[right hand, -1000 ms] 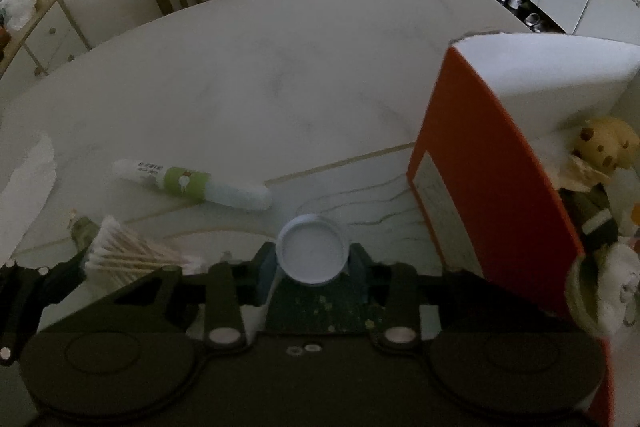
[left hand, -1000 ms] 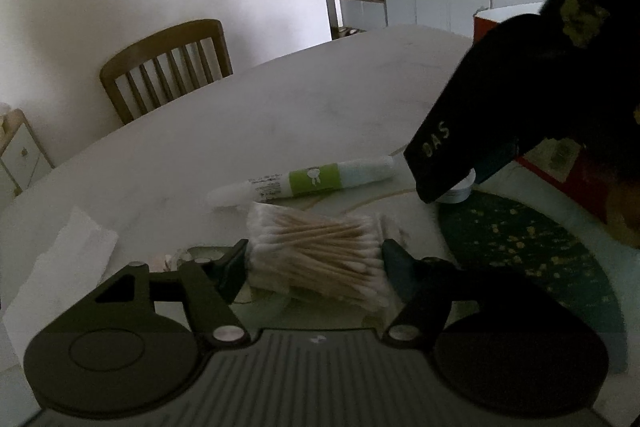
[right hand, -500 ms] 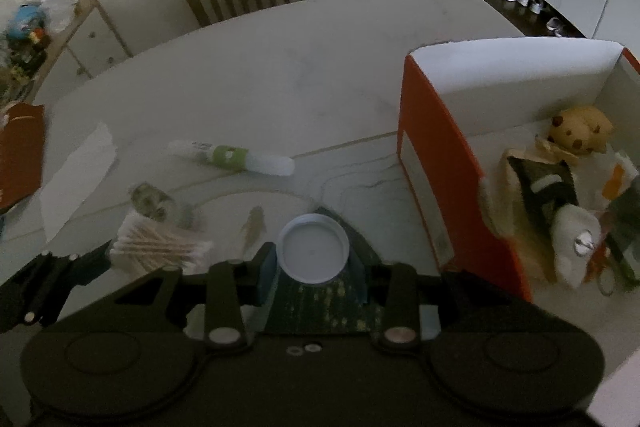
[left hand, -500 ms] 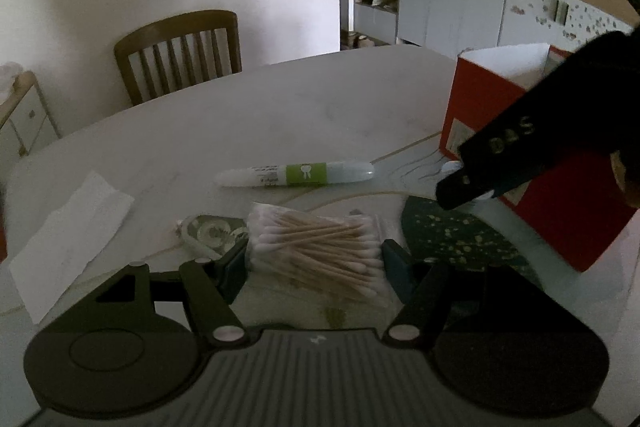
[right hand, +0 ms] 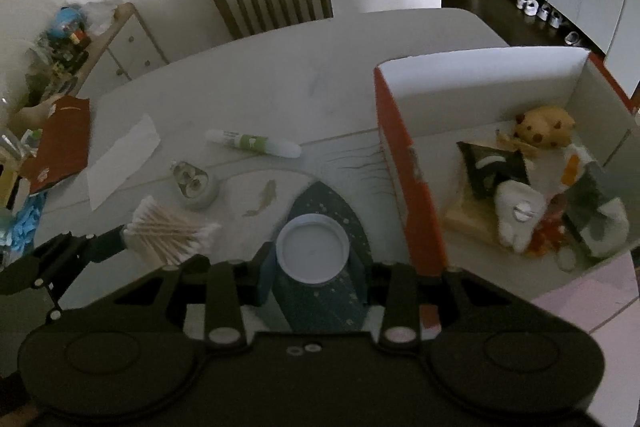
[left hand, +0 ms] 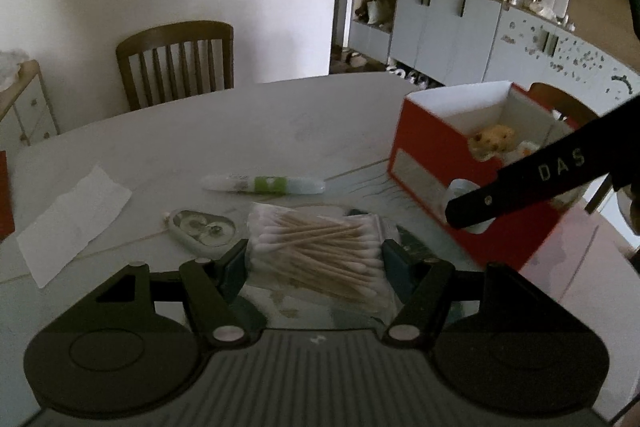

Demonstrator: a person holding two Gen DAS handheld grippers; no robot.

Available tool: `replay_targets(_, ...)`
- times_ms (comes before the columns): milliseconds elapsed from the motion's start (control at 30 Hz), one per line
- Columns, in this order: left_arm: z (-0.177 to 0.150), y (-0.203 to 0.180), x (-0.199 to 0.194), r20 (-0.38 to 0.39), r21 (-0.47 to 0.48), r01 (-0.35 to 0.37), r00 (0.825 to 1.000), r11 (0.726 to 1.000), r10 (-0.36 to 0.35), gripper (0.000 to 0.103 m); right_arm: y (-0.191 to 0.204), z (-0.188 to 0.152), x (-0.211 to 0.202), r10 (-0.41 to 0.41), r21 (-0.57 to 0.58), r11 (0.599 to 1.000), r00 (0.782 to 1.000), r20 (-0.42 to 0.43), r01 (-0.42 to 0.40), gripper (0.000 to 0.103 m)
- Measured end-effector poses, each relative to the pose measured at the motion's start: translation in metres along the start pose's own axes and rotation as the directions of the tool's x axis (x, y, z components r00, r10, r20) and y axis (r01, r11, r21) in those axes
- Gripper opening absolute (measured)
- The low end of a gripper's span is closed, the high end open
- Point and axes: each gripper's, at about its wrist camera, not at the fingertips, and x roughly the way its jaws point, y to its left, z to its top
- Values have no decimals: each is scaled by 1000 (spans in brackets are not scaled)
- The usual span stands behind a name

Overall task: Organize objects
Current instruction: 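Grasp the cotton swab bag with the left tool while the right tool grasps the white lid, then carry the swab bag and white lid into the shoebox and open both tools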

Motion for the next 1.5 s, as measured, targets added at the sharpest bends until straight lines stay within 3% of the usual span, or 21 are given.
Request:
replay_targets(600,28,-85,-20,18,48,53,998,997,-54,70,-87,-14,-54,-9,-6,1000,997,74,10,38)
replay_targets(1200,53,-173,19,-20,107,120,993,987,-119,70,-179,-6,-66,-70,-29,997,991,110,73,38)
replay_targets(1500,76,-195,63,-54,119,116,992,986,-110,70,-203,4,-56,-94,-52,994,990,109,100,38)
